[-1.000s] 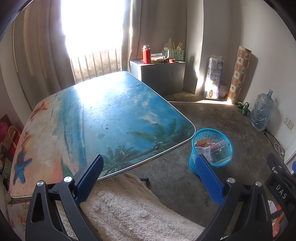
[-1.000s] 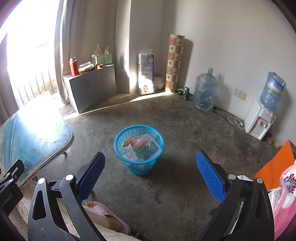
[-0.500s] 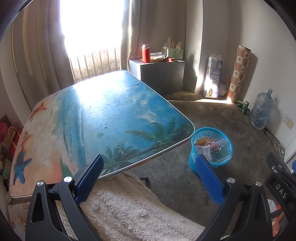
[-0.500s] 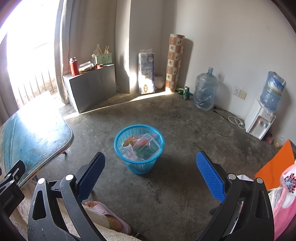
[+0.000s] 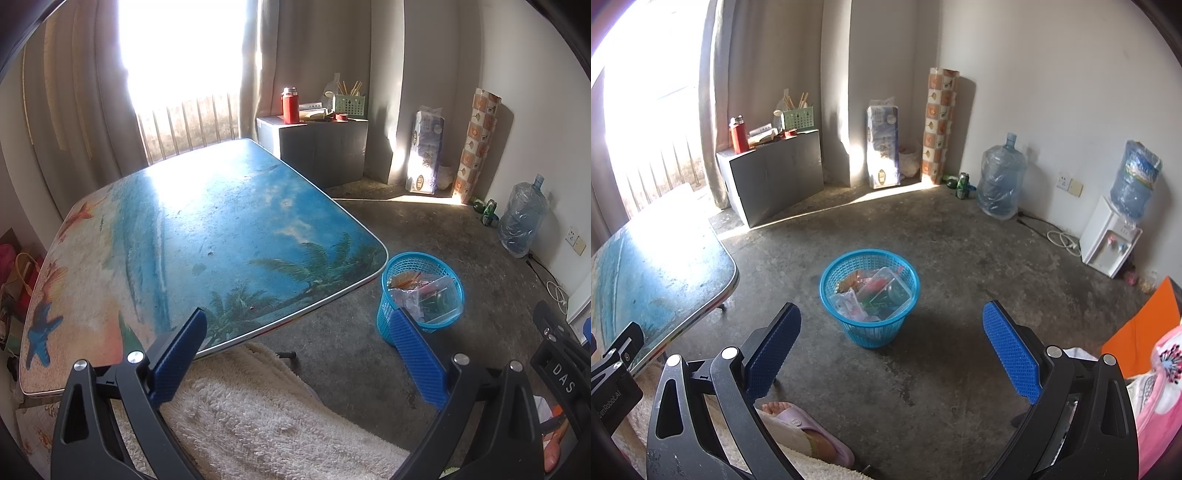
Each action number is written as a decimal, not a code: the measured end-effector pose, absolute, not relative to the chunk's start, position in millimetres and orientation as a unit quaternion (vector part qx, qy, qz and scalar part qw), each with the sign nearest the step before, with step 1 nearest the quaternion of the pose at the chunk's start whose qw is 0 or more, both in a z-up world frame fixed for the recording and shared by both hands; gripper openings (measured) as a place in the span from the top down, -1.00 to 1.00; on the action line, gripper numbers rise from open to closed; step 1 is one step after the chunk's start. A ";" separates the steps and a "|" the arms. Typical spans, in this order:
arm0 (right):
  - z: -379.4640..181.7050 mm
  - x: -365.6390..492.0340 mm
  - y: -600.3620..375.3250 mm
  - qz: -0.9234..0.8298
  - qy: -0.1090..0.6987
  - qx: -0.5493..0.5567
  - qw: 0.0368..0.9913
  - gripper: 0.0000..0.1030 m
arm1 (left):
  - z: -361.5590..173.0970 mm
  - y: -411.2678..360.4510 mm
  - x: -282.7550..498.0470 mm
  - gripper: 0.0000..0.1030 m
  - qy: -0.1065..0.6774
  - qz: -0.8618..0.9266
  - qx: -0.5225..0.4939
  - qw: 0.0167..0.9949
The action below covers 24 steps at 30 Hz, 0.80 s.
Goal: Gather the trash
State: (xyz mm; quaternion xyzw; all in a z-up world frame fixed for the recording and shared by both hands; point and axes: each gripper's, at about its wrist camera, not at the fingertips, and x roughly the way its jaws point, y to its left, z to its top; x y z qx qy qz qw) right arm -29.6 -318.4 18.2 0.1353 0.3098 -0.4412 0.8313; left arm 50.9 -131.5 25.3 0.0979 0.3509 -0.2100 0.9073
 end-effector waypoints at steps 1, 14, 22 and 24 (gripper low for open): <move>18.3 -29.6 -318.4 -0.441 0.310 0.135 0.831 -0.84 | 24.7 -131.3 51.1 -0.89 0.351 -0.210 0.099 0.907; 17.8 -29.4 -318.3 -0.441 0.311 0.137 0.831 -0.84 | 23.6 -131.7 51.2 -0.89 0.353 -0.211 0.100 0.906; 17.9 -29.0 -317.8 -0.441 0.311 0.136 0.831 -0.84 | 20.7 -130.5 48.5 -0.89 0.355 -0.212 0.100 0.905; 17.3 -28.7 -317.1 -0.441 0.311 0.137 0.831 -0.84 | 20.8 -130.6 49.0 -0.89 0.355 -0.212 0.100 0.905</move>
